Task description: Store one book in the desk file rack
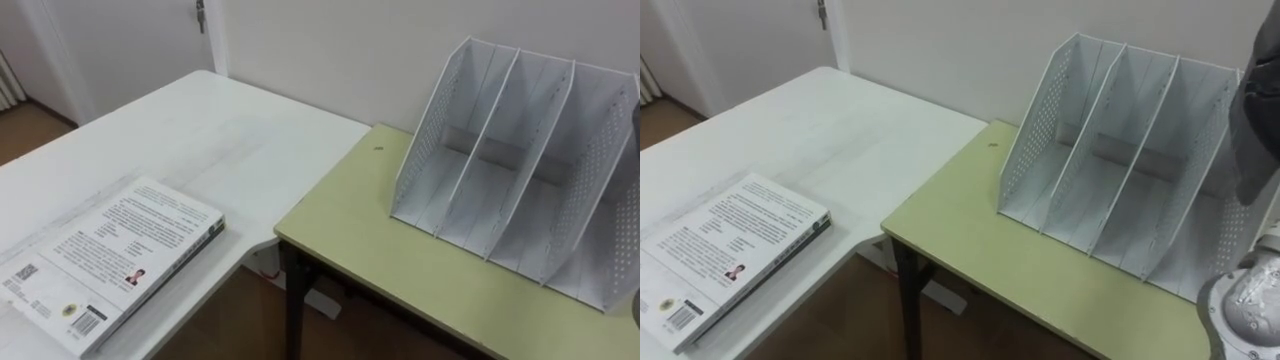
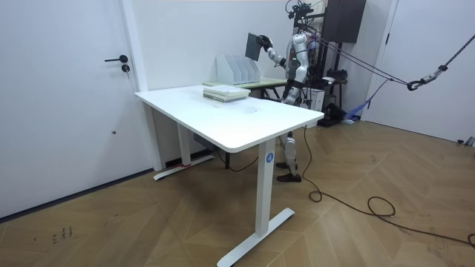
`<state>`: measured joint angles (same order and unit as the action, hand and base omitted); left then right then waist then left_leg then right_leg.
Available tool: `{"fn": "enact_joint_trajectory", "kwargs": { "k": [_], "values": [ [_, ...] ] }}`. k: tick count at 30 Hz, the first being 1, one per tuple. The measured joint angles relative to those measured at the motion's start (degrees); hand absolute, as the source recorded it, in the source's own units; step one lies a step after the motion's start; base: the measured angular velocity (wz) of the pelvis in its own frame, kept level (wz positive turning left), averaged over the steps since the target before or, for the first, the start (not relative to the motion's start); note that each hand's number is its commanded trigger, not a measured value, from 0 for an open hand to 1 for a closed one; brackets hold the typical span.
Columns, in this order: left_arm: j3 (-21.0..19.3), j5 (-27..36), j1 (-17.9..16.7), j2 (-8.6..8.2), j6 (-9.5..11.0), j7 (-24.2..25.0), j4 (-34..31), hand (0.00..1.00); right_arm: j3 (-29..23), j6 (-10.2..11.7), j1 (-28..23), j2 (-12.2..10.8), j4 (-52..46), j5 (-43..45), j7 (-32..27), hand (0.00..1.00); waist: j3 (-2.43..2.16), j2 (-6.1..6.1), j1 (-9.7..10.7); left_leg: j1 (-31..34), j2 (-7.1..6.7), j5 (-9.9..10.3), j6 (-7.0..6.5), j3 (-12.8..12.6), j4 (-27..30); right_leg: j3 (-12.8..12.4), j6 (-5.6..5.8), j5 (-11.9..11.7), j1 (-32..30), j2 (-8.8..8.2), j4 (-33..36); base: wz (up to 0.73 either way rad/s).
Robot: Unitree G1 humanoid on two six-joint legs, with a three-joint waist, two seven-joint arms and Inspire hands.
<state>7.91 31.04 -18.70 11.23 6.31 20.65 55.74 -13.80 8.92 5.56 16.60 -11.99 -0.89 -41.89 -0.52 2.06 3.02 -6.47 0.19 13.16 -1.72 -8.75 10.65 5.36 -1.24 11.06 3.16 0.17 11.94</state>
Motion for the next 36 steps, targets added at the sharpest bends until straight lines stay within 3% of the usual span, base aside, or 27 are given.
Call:
{"fn": "enact_joint_trajectory", "kwargs": {
  "k": [13,22,28,36],
  "values": [
    [0.0,0.4,0.2,-0.33,0.1,-0.3,0.4,0.00,0.1,0.0,0.0,-0.2,0.0,-0.9,0.2,1.00,-0.03,0.11,-0.4,0.0,-0.01,0.0,0.00,0.0,0.0,0.0,0.00,0.0,0.2,0.01,-0.2,0.00],
    [-0.4,0.8,0.5,-0.61,0.3,-0.4,0.8,0.00,0.2,0.0,0.0,-0.2,0.0,-1.3,2.2,1.00,0.29,0.58,-2.0,-0.1,-0.03,0.0,0.00,0.0,0.0,0.0,0.00,0.0,0.2,0.00,-0.1,0.00],
    [-0.9,0.8,1.2,-0.61,0.3,-0.4,1.8,0.00,0.2,0.0,0.0,-0.3,0.0,-1.3,3.3,1.00,0.57,1.01,-2.1,0.0,-0.05,0.0,0.00,0.0,0.0,0.0,0.01,0.0,0.1,-0.03,-0.1,0.00],
    [-1.0,0.9,1.4,-0.61,0.3,-0.4,2.4,0.00,1.4,0.0,0.0,-0.3,0.0,-1.3,3.3,1.00,0.60,1.03,-2.0,-0.3,-0.02,0.0,0.00,0.1,0.0,0.2,0.01,0.0,0.6,-0.02,-0.2,0.00]
  ]
}}
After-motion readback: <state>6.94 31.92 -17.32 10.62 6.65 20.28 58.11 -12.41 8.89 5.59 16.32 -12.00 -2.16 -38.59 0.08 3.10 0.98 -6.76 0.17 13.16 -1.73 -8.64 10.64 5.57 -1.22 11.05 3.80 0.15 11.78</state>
